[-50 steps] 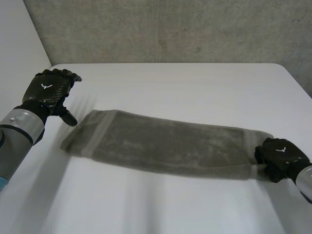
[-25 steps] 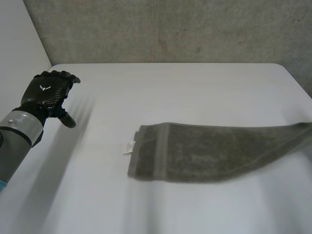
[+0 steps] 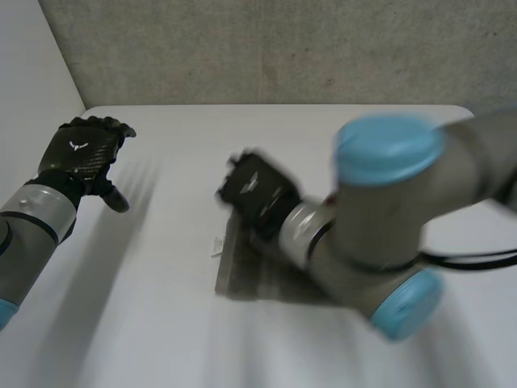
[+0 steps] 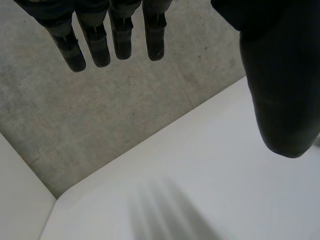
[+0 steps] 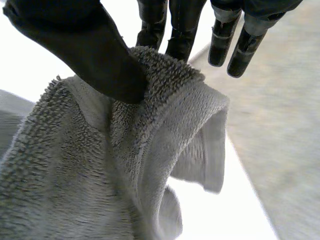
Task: Fold the towel.
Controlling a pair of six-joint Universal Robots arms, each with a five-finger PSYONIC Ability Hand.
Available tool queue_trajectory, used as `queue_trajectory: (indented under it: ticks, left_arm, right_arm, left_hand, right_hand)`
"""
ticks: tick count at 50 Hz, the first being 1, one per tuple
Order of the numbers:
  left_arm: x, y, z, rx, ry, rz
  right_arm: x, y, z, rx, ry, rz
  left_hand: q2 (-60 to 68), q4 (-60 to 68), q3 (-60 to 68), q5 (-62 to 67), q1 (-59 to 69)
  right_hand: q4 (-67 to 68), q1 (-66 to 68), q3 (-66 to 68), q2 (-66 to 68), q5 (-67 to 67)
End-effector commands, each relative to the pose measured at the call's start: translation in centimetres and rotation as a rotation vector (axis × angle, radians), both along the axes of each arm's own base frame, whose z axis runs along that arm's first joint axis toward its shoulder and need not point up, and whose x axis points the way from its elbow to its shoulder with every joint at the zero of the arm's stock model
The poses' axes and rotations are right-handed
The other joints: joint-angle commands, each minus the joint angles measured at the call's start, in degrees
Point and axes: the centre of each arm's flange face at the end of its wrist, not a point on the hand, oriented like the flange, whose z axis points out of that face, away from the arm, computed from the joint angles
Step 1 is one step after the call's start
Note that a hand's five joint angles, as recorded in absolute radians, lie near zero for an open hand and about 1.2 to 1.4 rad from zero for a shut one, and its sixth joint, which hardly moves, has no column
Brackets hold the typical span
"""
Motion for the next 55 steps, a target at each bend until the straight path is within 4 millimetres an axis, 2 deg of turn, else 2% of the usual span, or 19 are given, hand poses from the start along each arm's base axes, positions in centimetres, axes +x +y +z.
queue_trajectory:
  ticks: [1,4,6,7,9,12,14,16,20,22,23,25,26,30,36,39,44,51,55]
  left_arm:
    - [-0.8,0.4,-0.3,0.005,-0.001,-0.026]
    - [-0.9,0.4,-0.4,0.006,-0.001,-0.03]
    - [-1.2,0.5,-0.1,-0.002,-0.001,-0.041]
    - [-1.2,0.5,-0.1,-0.002,-0.001,-0.041]
    - [-1.8,0.7,0.1,-0.013,0.003,-0.061]
    - [-2.7,1.0,0.6,-0.03,0.009,-0.087]
    - [-3.2,1.3,0.9,-0.037,0.013,-0.103]
    - [-3.8,1.7,1.1,-0.044,0.016,-0.125]
    - [-5.9,3.2,1.4,-0.052,0.023,-0.188]
    - [-6.5,3.6,1.3,-0.047,0.024,-0.206]
    - [-6.5,3.6,1.3,-0.047,0.024,-0.206]
    - [-7.9,4.7,0.9,-0.035,0.021,-0.255]
    - [-7.9,4.7,0.9,-0.035,0.021,-0.255]
    - [-9.5,6.1,-0.4,0.001,0.01,-0.307]
    - [-11.7,7.6,-2.4,0.049,-0.009,-0.348]
    - [-12.5,7.9,-3.6,0.076,-0.024,-0.352]
    - [-12.6,7.6,-5.6,0.115,-0.053,-0.307]
    - [-11.9,6.9,-6.1,0.123,-0.063,-0.234]
    - [-11.4,6.8,-6.5,0.134,-0.071,-0.218]
  right_arm:
    - [0.9,2.0,-5.6,0.065,0.115,0.015]
    - [0.4,1.5,-5.5,0.052,0.127,-0.037]
    - [-0.3,1.2,-3.7,0.045,0.085,-0.061]
    - [-0.3,1.2,-3.7,0.045,0.085,-0.061]
    - [-1.7,0.3,-1.0,0.03,0.018,-0.1]
    - [-2.7,-0.3,0.2,0.028,-0.014,-0.129]
    - [-4.6,-1.0,1.8,0.043,-0.067,-0.175]
    - [-5.4,-1.2,2.3,0.055,-0.081,-0.188]
    - [-7.3,-1.5,1.8,0.096,-0.073,-0.215]
    - [-9.5,-1.7,0.8,0.136,-0.057,-0.25]
    - [-9.5,-1.7,0.8,0.136,-0.057,-0.25]
    - [-12.1,-2.8,-0.8,0.183,-0.049,-0.307]
    - [-12.1,-2.8,-0.8,0.183,-0.049,-0.308]
    - [-14.8,-3.2,-3.4,0.243,-0.06,-0.34]
    - [-17.1,-3.6,-5.5,0.292,-0.08,-0.373]
    - [-17.8,-3.7,-6.1,0.305,-0.085,-0.393]
    - [-18.5,-3.8,-7.0,0.286,-0.095,-0.422]
    - [-18.6,-3.8,-7.3,0.266,-0.112,-0.426]
    - [-18.5,-3.7,-7.3,0.283,-0.139,-0.431]
  left_hand:
    - [-3.72,-3.36,-2.96,-2.96,-4.03]
    - [-3.72,-3.36,-2.96,-2.96,-4.03]
    - [-3.72,-3.36,-2.96,-2.96,-4.03]
    - [-3.72,-3.36,-2.96,-2.96,-4.03]
    - [-3.72,-3.36,-2.96,-2.96,-4.03]
    - [-3.72,-3.36,-2.96,-2.96,-4.03]
    - [-3.72,-3.36,-2.96,-2.96,-4.03]
    - [-3.72,-3.36,-2.96,-2.96,-4.03]
    - [-3.72,-3.36,-2.96,-2.96,-4.03]
    - [-3.72,-3.36,-2.96,-2.96,-4.03]
    - [-3.72,-3.36,-2.96,-2.96,-4.03]
    - [-3.72,-3.36,-2.96,-2.96,-4.03]
    - [-3.72,-3.36,-2.96,-2.96,-4.03]
    - [-3.38,-3.36,-2.96,-2.63,-3.7]
    - [-3.38,-3.36,-2.96,-2.62,-3.69]
    - [-3.55,-3.36,-2.96,-2.79,-3.86]
    - [-3.55,-3.36,-2.96,-2.79,-3.86]
    - [-3.72,-3.36,-2.96,-2.96,-4.03]
    - [-3.72,-3.36,-2.96,-2.96,-4.03]
  right_hand:
    - [-4.37,-60.2,-2.48,-59.44,-60.83]
    - [-4.37,-60.2,-2.48,-59.44,-60.83]
    - [-4.37,-60.2,-2.48,-59.44,-60.83]
    - [-4.37,-60.2,-2.48,-59.44,-60.83]
    - [-4.37,-60.2,-2.48,-59.44,-60.83]
    - [-4.37,-60.2,-2.48,-59.44,-60.83]
    - [-4.37,-60.2,-2.48,-59.44,-60.83]
    - [-4.37,-60.2,-2.48,-59.44,-60.83]
    - [-4.37,-60.2,-2.48,-59.44,-60.83]
    - [-4.37,-60.2,-2.48,-59.44,-60.83]
    - [-4.37,-60.2,-2.48,-59.44,-60.83]
    - [-4.37,-60.2,-2.48,-59.44,-60.83]
    - [-4.37,-60.2,-2.48,-59.44,-60.83]
    - [-4.37,-60.2,-2.48,-59.44,-60.83]
    - [-4.37,-60.2,-2.48,-59.44,-60.83]
    - [-4.37,-60.2,-2.48,-59.44,-60.83]
    - [-4.37,-58.79,-2.48,-58.04,-59.43]
    - [-4.37,-48.03,-2.48,-47.28,-48.67]
    - [-4.37,-47.67,-2.48,-46.91,-48.3]
